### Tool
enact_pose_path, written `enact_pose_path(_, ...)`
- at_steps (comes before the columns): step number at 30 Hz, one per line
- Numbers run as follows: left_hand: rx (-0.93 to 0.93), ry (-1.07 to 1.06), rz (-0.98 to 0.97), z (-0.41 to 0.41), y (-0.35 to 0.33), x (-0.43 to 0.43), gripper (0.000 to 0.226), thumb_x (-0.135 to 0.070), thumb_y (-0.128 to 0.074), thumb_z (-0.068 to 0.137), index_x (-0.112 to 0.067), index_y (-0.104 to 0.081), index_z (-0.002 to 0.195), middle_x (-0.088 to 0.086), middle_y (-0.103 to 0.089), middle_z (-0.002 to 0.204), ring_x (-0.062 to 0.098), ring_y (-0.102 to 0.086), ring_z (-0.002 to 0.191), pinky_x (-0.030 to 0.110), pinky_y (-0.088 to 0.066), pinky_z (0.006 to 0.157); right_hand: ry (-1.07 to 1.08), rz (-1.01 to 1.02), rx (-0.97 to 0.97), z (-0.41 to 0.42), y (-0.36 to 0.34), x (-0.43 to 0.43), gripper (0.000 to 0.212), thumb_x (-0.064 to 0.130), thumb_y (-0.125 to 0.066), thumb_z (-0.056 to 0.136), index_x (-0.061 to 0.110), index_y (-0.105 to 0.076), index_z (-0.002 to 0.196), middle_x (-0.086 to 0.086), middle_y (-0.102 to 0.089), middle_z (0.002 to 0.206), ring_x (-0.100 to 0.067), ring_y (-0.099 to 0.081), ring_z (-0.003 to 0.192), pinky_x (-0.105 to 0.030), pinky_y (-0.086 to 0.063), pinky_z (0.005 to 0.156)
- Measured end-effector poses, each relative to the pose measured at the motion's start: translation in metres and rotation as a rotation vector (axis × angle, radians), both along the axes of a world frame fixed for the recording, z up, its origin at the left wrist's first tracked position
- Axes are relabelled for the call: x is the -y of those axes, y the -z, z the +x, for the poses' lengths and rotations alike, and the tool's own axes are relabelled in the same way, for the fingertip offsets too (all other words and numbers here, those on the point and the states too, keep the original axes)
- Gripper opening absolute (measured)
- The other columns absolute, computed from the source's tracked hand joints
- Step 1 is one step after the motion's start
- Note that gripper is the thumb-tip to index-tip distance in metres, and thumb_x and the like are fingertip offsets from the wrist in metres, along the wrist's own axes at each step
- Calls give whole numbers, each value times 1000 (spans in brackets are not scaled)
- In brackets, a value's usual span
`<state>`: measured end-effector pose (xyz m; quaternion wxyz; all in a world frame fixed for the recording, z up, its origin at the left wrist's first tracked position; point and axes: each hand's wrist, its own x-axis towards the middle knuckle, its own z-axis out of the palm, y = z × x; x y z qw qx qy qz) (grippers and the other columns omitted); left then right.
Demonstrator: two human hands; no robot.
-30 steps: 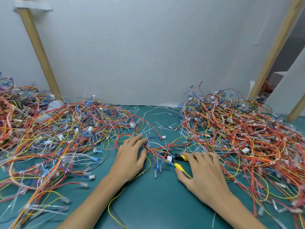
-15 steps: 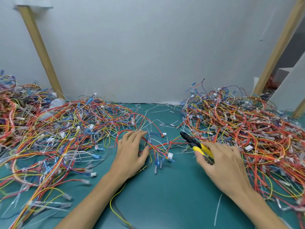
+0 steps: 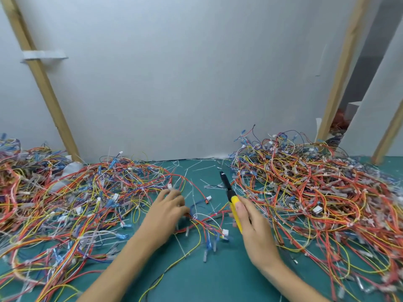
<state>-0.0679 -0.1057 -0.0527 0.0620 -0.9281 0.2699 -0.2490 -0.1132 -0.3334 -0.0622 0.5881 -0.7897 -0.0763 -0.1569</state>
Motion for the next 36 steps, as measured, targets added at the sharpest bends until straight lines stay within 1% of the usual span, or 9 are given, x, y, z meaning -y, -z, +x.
enact_pose_path(1,1,11,-5,2,2,5,24,-15,-80,53,-28,-74,72,-7,-63,72,20,-67,77,32,-34,84,-25,116,-34,4,-3,-4,25,49,-42,94,40,-64,100,19,-71,102,2,-65,95,-15,-48,82)
enact_pose_path(4,-4,-47,-39,2,14,16,12,-18,-75,66,-26,-71,74,-6,-61,72,18,-62,66,33,-35,78,-80,427,-120,16,-12,-11,33,45,-48,100,25,-71,87,-10,-72,89,-21,-71,81,-38,-58,69)
enact_pose_path(9,69,-81,-332,0,29,20,7,-16,-70,82,-20,-68,88,-7,-63,81,20,-56,60,31,-33,70,-118,381,-134,21,9,-8,37,48,-51,91,16,-68,87,-9,-69,79,-25,-66,71,-61,-52,74)
enact_pose_path(13,-60,-43,-444,-2,31,17,28,-15,-64,90,-24,-63,117,-8,-60,98,19,-54,68,30,-36,74,-90,410,-242,30,19,-5,43,43,-45,99,8,-68,93,-10,-72,80,-22,-66,71,-58,-52,77)
enact_pose_path(16,-131,-1,-467,-4,32,16,33,-16,-54,96,-32,-59,124,-8,-54,100,19,-46,69,32,-42,72,-33,471,-307,39,21,0,46,40,-42,102,4,-68,93,-11,-72,75,-21,-68,67,-45,-54,72)
enact_pose_path(20,-170,10,-527,-5,34,16,35,-16,-52,97,-38,-58,123,-12,-52,102,18,-44,73,29,-41,73,-39,528,-336,47,25,6,47,39,-41,103,0,-67,100,-14,-72,79,-24,-70,70,-33,-57,65)
enact_pose_path(29,-173,-9,-536,-7,33,17,26,-22,-51,97,-35,-60,118,-12,-52,99,15,-43,74,29,-39,76,-90,512,-306,44,24,7,46,43,-44,101,4,-68,100,-13,-72,79,-24,-69,73,-34,-57,70)
enact_pose_path(33,-201,-28,-536,-6,37,19,28,-34,-35,103,-26,-60,114,-9,-50,100,12,-39,77,28,-33,81,-127,485,-270,41,23,6,53,53,-50,89,3,-64,102,-11,-72,83,-22,-68,76,-32,-58,70)
enact_pose_path(36,-236,-46,-551,-4,38,19,37,-39,-24,102,-22,-57,96,-7,-44,92,14,-41,78,32,-34,82,-130,401,-236,39,23,4,53,55,-47,88,6,-64,101,-11,-74,90,-22,-70,81,-39,-58,78)
